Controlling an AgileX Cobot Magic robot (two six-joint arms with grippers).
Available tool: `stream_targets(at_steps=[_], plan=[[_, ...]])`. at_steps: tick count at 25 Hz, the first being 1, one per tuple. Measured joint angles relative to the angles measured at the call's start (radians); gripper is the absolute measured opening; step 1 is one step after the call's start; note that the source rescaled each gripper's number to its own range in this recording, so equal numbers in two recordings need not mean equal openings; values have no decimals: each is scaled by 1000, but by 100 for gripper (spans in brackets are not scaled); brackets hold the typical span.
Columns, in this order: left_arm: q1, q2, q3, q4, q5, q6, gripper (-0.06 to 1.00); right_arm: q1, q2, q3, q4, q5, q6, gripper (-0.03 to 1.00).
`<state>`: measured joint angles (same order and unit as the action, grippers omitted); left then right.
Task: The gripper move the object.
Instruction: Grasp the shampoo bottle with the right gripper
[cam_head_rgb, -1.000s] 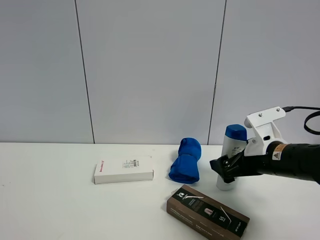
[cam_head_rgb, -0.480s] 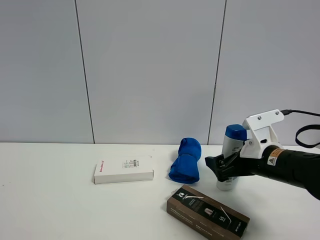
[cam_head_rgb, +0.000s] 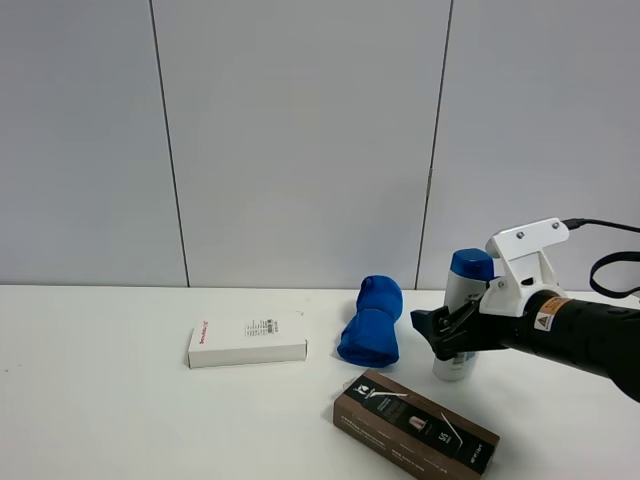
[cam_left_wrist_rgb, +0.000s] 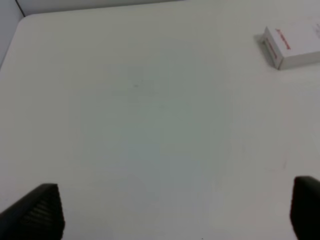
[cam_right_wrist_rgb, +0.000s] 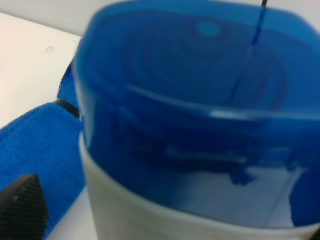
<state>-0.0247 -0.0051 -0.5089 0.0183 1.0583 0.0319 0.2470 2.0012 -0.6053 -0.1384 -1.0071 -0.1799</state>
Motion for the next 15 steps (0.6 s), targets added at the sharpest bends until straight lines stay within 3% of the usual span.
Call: stream_targets(at_steps=[2,5,9,13,15], plan=[[0,0,0,0,0,0,100,0,0,0,0,-1,0,82],[0,0,0,0,0,0,100,0,0,0,7,-2,0,69],[0,0,0,0,0,0,100,0,0,0,7,-2,0,45],[0,0,0,0,0,0,100,0,0,0,14,-3,1,3],[0,0,0,0,0,0,100,0,0,0,14,-5,6,2]])
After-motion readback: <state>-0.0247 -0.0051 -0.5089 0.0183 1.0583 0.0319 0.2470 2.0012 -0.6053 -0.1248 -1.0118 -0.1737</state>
